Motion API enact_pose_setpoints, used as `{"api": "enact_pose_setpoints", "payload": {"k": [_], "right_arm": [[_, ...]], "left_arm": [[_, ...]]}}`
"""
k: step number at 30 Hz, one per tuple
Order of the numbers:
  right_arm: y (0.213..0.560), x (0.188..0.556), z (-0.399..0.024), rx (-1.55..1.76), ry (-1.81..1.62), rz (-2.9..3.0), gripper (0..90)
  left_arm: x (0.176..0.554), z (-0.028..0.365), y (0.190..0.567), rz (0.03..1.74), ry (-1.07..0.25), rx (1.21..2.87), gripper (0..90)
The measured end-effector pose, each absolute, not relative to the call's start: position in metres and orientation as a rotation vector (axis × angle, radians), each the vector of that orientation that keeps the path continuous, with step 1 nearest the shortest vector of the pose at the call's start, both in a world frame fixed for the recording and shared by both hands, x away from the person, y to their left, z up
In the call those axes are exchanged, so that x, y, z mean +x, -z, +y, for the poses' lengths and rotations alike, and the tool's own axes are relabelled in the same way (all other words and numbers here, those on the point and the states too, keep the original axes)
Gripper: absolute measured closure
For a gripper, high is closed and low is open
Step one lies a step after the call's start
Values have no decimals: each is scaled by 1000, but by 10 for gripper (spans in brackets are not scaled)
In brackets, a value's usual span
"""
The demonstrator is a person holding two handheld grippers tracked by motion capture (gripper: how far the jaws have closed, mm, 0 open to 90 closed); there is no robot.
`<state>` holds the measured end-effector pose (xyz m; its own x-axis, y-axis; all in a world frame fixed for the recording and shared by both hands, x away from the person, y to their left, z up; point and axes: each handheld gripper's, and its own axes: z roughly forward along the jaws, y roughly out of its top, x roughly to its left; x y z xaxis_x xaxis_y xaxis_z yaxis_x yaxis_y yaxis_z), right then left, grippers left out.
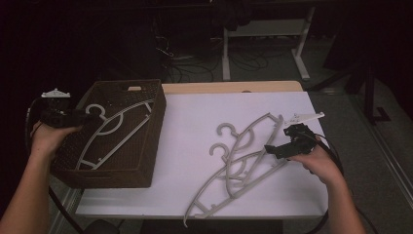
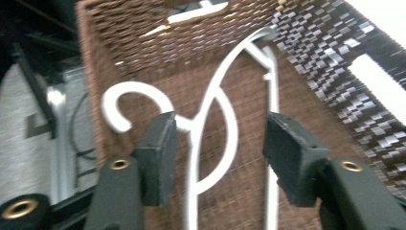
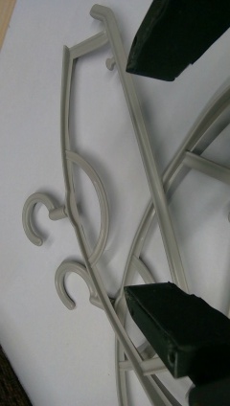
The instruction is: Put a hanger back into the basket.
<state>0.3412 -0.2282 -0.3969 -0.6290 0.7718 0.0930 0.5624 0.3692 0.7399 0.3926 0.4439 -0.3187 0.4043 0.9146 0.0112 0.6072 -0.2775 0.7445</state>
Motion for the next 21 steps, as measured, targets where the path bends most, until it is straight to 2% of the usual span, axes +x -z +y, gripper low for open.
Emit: {"api": "enact_pose_setpoints", "payload": {"k": [11,21], "right_arm": [[397,341,-227,1175,-1112,2372,0],[400,342,-226,1180,-1109,2381,0]], "left_arm": [[390,402,311,1152,-424,1914,289],[382,332,302,1026,-345,1902,213]]}}
